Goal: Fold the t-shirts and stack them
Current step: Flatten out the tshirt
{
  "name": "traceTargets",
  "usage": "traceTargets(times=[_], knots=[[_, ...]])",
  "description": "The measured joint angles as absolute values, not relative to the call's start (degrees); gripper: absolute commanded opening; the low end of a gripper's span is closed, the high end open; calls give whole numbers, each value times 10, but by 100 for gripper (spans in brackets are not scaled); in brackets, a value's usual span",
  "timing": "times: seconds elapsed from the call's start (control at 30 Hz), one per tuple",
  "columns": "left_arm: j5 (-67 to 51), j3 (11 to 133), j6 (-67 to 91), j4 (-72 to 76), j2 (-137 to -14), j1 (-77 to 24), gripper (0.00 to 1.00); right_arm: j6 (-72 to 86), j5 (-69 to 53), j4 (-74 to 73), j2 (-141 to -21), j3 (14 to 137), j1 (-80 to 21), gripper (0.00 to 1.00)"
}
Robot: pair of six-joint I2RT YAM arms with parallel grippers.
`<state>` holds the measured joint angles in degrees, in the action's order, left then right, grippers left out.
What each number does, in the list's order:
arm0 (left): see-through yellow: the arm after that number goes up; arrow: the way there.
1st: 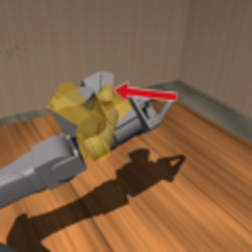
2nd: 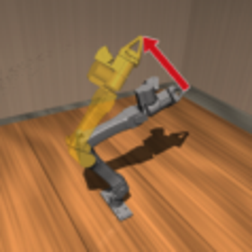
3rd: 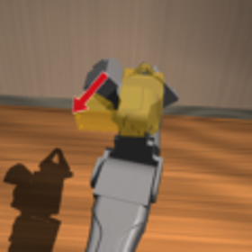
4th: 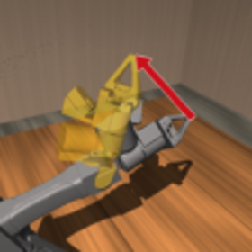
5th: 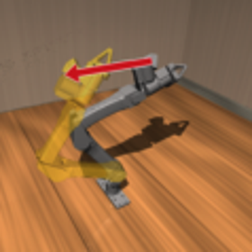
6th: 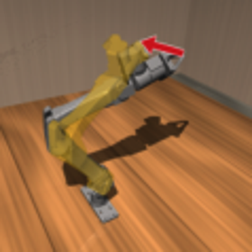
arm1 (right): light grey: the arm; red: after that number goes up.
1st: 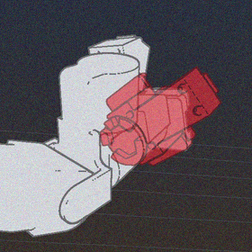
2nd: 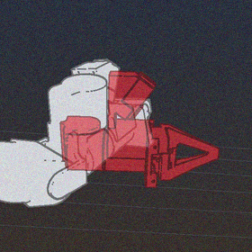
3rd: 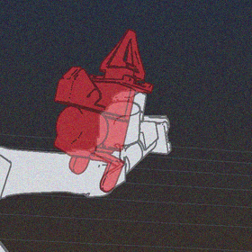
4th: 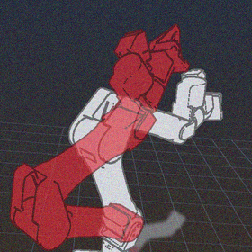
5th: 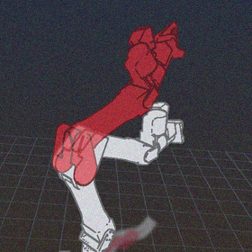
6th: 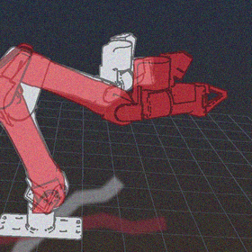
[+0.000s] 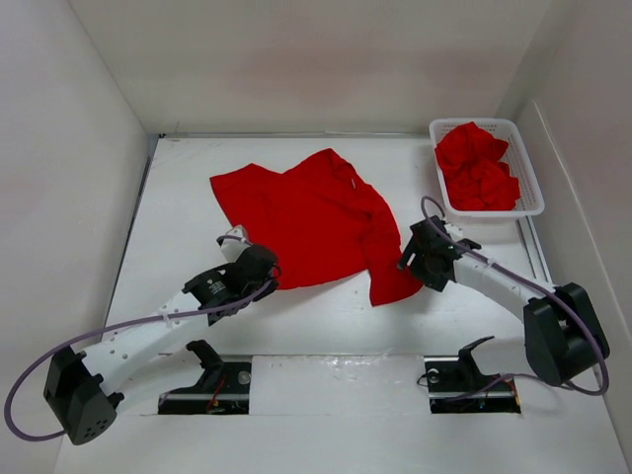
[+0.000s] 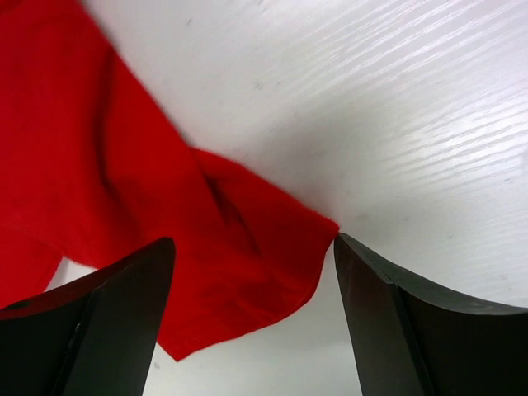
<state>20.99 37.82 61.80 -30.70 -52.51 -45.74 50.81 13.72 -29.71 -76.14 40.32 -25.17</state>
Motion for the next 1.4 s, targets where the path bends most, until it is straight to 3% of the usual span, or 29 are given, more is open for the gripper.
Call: traceTargets(times=[0.2,0.27,0.5,0.6,0.67,0.77,0.8,0.83,1.07,1.23,1.4], knots=[[216,371,623,-313,-513,-457,0,510,137,-291,-756,401,-218,79],[218,370,625,-316,-513,-457,0,509,135,-289,-760,397,-218,67],[226,370,627,-316,-513,-457,0,508,129,-286,-770,393,-223,62],[231,370,627,-316,-513,-457,0,506,126,-284,-776,393,-226,50],[235,372,627,-320,-512,-457,0,507,124,-285,-788,399,-230,49],[243,382,624,-325,-511,-457,0,503,123,-286,-806,412,-236,28],[245,385,622,-326,-511,-457,0,502,122,-286,-810,415,-237,9],[247,390,619,-327,-511,-457,0,500,119,-285,-813,417,-238,0],[267,432,604,-335,-517,-457,0,477,101,-278,-790,415,-252,0],[296,486,587,-357,-521,-457,0,467,101,-279,-670,430,-280,0],[350,577,563,-379,-520,-456,0,466,146,-270,-531,537,-285,0]])
